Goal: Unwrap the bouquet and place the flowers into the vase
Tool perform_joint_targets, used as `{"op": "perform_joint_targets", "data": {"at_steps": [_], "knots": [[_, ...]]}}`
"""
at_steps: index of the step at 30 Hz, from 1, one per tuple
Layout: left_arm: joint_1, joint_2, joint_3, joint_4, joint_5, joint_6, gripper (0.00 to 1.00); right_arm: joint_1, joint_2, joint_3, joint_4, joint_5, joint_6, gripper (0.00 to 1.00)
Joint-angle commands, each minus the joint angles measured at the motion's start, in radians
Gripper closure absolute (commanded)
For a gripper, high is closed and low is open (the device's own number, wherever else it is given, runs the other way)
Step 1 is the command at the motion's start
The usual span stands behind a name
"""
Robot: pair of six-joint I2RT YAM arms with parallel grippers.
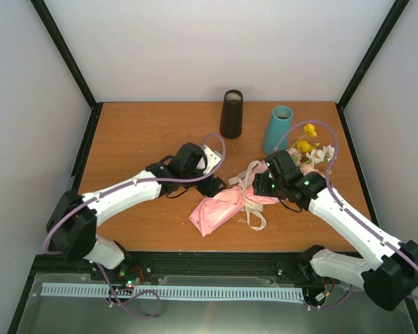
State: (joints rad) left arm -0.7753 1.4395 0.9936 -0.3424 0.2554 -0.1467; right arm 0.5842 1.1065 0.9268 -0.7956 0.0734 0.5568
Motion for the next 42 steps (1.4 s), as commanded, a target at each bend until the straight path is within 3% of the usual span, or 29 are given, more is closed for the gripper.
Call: {"op": "perform_joint_targets", "data": {"at_steps": [1, 5, 8, 9, 11, 12, 18, 23, 29, 36, 42], "knots": [[-0.001, 0.084, 0.136, 0.013, 0.061, 0.027, 0.28, 0.004, -0.046, -0.071, -0.026, 0.002, 0.106, 0.27], [-0.002, 0.157, 0.173, -0.019, 0.149, 0.056, 0.29, -0.001, -0.052, -0.089, -0.037, 0.009, 0.159, 0.20], [-0.029, 0.166, 0.109, 0.001, 0.112, 0.079, 0.31, -0.004, -0.061, -0.124, -0.004, -0.063, 0.138, 0.19], [-0.042, 0.151, 0.069, 0.026, 0.097, 0.090, 0.28, -0.005, -0.064, -0.146, 0.013, -0.089, 0.125, 0.19], [-0.064, 0.119, 0.003, 0.061, 0.062, 0.099, 0.05, -0.005, -0.056, -0.182, 0.031, -0.121, 0.111, 0.19], [-0.069, 0.104, -0.018, 0.066, 0.058, 0.102, 0.01, -0.004, -0.050, -0.194, 0.029, -0.121, 0.111, 0.19], [-0.091, 0.047, -0.104, 0.113, 0.029, 0.108, 0.00, -0.007, -0.047, -0.209, 0.038, -0.083, 0.134, 0.19], [-0.152, 0.121, -0.105, 0.167, -0.040, 0.109, 0.01, -0.009, -0.064, -0.220, 0.083, -0.084, 0.107, 0.19], [-0.165, 0.207, -0.107, 0.203, -0.124, 0.088, 0.01, -0.009, -0.046, -0.274, 0.203, -0.174, -0.035, 0.22], [-0.165, 0.208, -0.149, 0.237, -0.168, 0.116, 0.18, -0.009, 0.065, -0.274, 0.260, -0.245, -0.115, 0.26], [-0.165, 0.206, -0.177, 0.253, -0.219, 0.186, 0.60, -0.009, 0.121, -0.261, 0.264, -0.187, -0.189, 0.29]]}}
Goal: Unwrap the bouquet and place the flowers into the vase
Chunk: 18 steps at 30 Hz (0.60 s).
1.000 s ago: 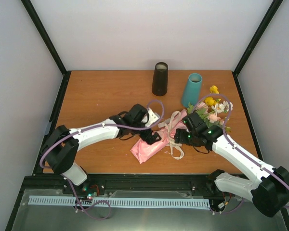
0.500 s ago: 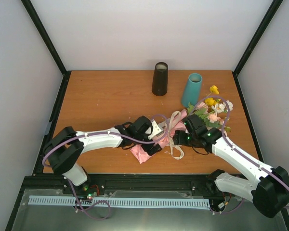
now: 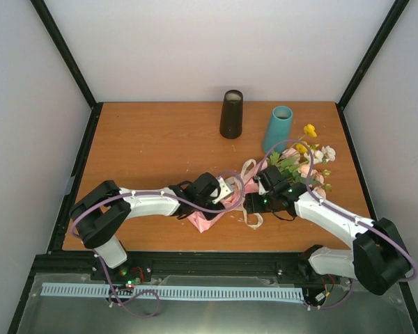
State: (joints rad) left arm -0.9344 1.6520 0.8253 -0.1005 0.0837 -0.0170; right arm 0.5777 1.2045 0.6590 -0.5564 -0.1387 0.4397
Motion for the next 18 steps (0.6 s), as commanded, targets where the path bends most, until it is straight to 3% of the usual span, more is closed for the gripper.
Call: {"op": "perform_joint_targets", "data": {"at_steps": [1, 6, 18], "knots": [[-0.006, -0.006, -0.007, 0.002, -0.053, 0.073, 0.65, -0.003, 0.031, 0.011, 0.024, 0.025, -0.079, 0.30], [0.007, -0.035, -0.008, -0.037, -0.068, 0.140, 0.82, -0.003, 0.068, 0.036, 0.054, -0.003, -0.093, 0.39], [0.156, -0.151, -0.003, -0.106, -0.039, 0.238, 0.87, -0.001, 0.194, 0.083, 0.123, -0.055, -0.136, 0.52]]}}
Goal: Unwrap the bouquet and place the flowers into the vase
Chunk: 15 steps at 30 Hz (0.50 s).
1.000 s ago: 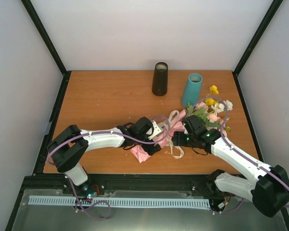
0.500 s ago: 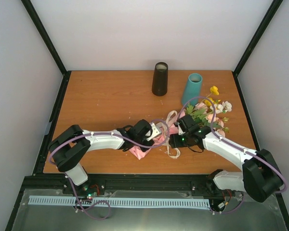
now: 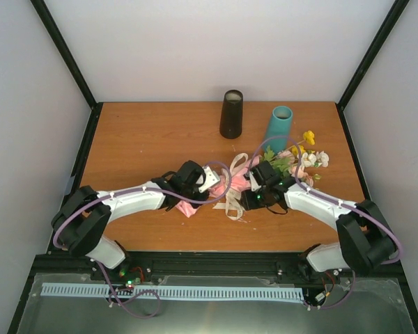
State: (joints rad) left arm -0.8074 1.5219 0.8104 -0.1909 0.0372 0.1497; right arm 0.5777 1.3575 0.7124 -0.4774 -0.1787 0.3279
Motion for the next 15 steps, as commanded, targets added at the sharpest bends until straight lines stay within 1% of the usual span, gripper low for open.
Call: {"op": "perform_joint_targets", "data": {"at_steps": [1, 5, 10, 12, 15], "knots": [[0.036, -0.016, 0.014, -0.017, 0.002, 0.080, 0.87, -0.001, 0.054, 0.038, 0.043, -0.012, -0.026, 0.51], [0.065, 0.006, 0.029, -0.022, 0.001, 0.102, 0.88, -0.001, 0.075, 0.052, 0.046, -0.003, -0.027, 0.47], [0.080, 0.026, 0.043, -0.018, -0.012, 0.115, 0.88, -0.002, 0.104, 0.041, 0.080, -0.009, -0.025, 0.47], [0.084, 0.035, 0.048, -0.019, -0.017, 0.115, 0.88, -0.001, 0.119, 0.042, 0.088, -0.005, -0.023, 0.50], [0.087, 0.043, 0.048, -0.014, -0.014, 0.115, 0.88, -0.001, 0.139, 0.045, 0.091, -0.010, -0.018, 0.61]]}}
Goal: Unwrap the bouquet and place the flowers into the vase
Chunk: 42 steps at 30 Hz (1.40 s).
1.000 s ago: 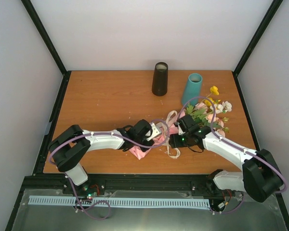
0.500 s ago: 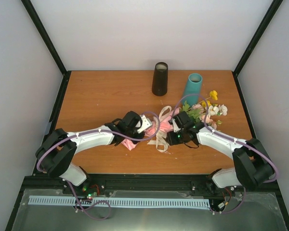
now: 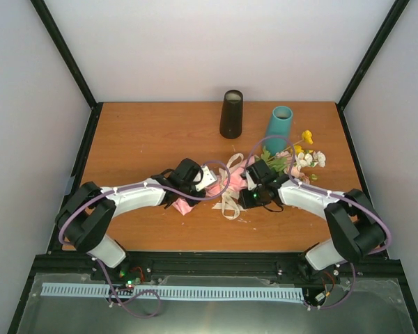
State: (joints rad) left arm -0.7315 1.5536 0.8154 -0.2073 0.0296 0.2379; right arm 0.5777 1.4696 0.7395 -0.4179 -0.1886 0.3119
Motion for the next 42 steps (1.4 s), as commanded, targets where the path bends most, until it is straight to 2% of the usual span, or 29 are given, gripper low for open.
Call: {"op": "perform_joint_targets", "data": {"at_steps": [1, 6, 11, 20, 28, 35, 42], "knots": [[0.011, 0.014, 0.044, 0.004, -0.007, 0.024, 0.88, -0.001, 0.030, 0.019, 0.029, -0.003, -0.001, 0.65], [0.012, 0.026, 0.057, 0.003, -0.002, 0.009, 0.88, 0.000, 0.008, 0.029, -0.012, 0.003, 0.008, 0.87], [0.012, 0.019, 0.055, -0.005, 0.024, -0.051, 0.88, 0.000, -0.052, 0.043, -0.056, -0.030, 0.031, 0.97], [0.011, -0.014, 0.040, -0.027, 0.088, -0.197, 0.86, 0.000, -0.206, 0.171, -0.238, -0.009, 0.078, 0.97], [0.012, -0.034, 0.005, -0.019, 0.113, -0.238, 0.85, 0.000, -0.318, 0.277, -0.308, -0.042, 0.127, 0.97], [0.011, -0.039, -0.030, -0.004, 0.122, -0.262, 0.84, 0.000, -0.374, 0.356, -0.298, -0.157, 0.148, 0.97], [0.011, 0.023, -0.001, -0.014, 0.121, -0.288, 0.84, 0.001, -0.394, 0.416, -0.293, -0.277, 0.165, 0.97]]}}
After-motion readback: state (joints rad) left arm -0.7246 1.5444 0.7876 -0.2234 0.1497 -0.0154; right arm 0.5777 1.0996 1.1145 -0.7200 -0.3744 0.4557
